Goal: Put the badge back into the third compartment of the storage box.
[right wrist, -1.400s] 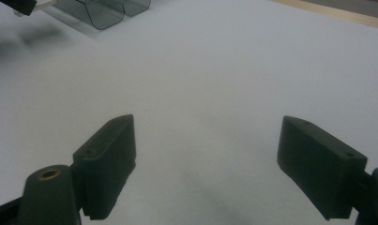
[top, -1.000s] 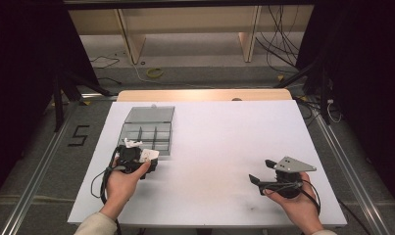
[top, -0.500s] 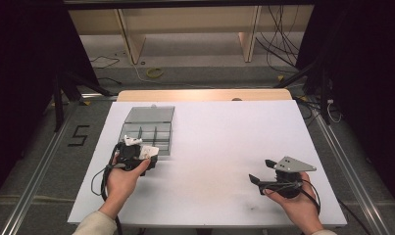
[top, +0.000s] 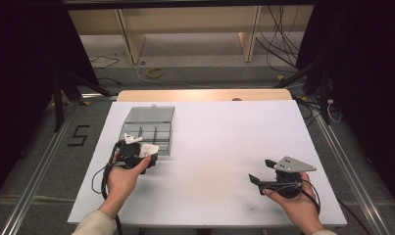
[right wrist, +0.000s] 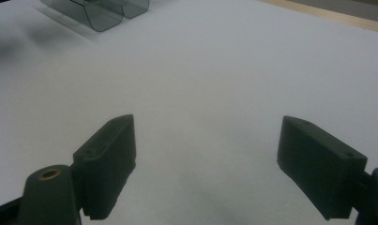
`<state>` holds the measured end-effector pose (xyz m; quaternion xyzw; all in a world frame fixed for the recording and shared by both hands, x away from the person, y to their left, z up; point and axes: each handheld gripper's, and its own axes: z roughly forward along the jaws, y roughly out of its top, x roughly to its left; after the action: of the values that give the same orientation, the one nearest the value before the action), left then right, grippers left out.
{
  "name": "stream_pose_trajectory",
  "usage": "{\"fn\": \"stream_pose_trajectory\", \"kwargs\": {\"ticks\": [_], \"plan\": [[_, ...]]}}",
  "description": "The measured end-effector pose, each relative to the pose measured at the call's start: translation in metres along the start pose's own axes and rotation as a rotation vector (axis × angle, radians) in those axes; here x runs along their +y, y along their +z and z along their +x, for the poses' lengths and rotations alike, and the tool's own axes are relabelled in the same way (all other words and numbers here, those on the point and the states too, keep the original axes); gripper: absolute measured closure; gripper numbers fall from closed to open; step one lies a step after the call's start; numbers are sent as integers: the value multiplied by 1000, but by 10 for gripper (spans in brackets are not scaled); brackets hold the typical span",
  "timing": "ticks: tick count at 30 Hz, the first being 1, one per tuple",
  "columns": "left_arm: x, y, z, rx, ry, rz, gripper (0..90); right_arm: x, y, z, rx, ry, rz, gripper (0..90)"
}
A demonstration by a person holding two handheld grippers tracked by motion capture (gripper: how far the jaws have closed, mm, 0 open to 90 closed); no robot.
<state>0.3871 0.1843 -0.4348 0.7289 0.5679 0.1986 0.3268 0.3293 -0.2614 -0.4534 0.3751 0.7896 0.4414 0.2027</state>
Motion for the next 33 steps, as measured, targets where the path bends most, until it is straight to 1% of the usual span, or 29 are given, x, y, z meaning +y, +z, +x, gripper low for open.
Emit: {"fn": "stream_pose_trajectory", "kwargs": {"ticks": [4,7,15,21,22,26,30,32,33], "plan": [[2,1,0,3,-3,-2,327,0,0,0,0,0,2,208],[4,2,1,2,3,1,327,0,0,0,0,0,2,208],[10,3,4,4,-18,-9,327,0,0,1,-2,-1,1,209],[16,6,8,7,-20,-10,327,1,0,2,2,-1,1,209],[17,6,9,8,-16,-10,327,1,0,2,3,-1,1,209],[21,11,10,11,-24,-7,327,0,0,2,5,2,1,208],[24,14,11,15,-22,0,327,0,0,2,4,2,1,208],[26,19,10,19,-25,6,327,0,0,2,5,1,1,208],[28,20,11,22,-18,10,327,0,1,2,4,2,-1,209]]}}
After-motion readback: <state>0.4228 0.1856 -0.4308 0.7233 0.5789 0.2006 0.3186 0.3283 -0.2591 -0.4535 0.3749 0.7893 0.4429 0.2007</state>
